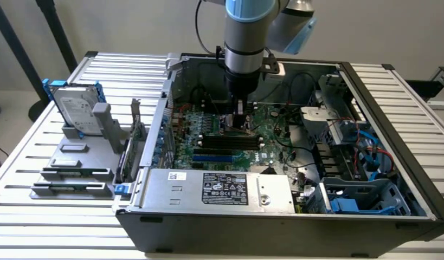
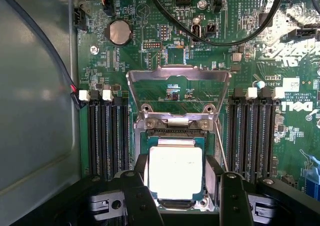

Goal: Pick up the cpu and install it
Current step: 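Place the cpu into insertion slot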

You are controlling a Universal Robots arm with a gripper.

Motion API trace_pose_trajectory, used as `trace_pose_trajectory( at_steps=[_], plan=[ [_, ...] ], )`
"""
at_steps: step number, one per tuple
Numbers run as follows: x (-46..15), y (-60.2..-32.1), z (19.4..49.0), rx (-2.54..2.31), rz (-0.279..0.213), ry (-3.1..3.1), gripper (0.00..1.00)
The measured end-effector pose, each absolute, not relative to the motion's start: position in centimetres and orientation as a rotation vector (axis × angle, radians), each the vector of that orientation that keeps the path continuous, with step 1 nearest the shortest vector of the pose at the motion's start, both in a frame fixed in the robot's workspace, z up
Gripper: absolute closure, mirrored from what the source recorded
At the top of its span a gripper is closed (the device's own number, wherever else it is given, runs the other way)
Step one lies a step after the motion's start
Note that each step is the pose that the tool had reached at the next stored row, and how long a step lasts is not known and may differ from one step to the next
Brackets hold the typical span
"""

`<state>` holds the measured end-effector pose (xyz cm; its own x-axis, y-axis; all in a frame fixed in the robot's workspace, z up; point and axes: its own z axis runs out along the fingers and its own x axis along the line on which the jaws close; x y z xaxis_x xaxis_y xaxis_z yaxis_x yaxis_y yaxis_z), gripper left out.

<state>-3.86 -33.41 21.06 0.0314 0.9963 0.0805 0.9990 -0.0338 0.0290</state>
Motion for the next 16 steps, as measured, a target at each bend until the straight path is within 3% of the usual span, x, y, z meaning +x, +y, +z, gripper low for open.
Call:
trace_pose_trajectory(
  at_steps=[16],
  plan=[
    [-3.87, -33.41, 20.62, -2.231, -0.120, -2.159, 0.46]
  ],
)
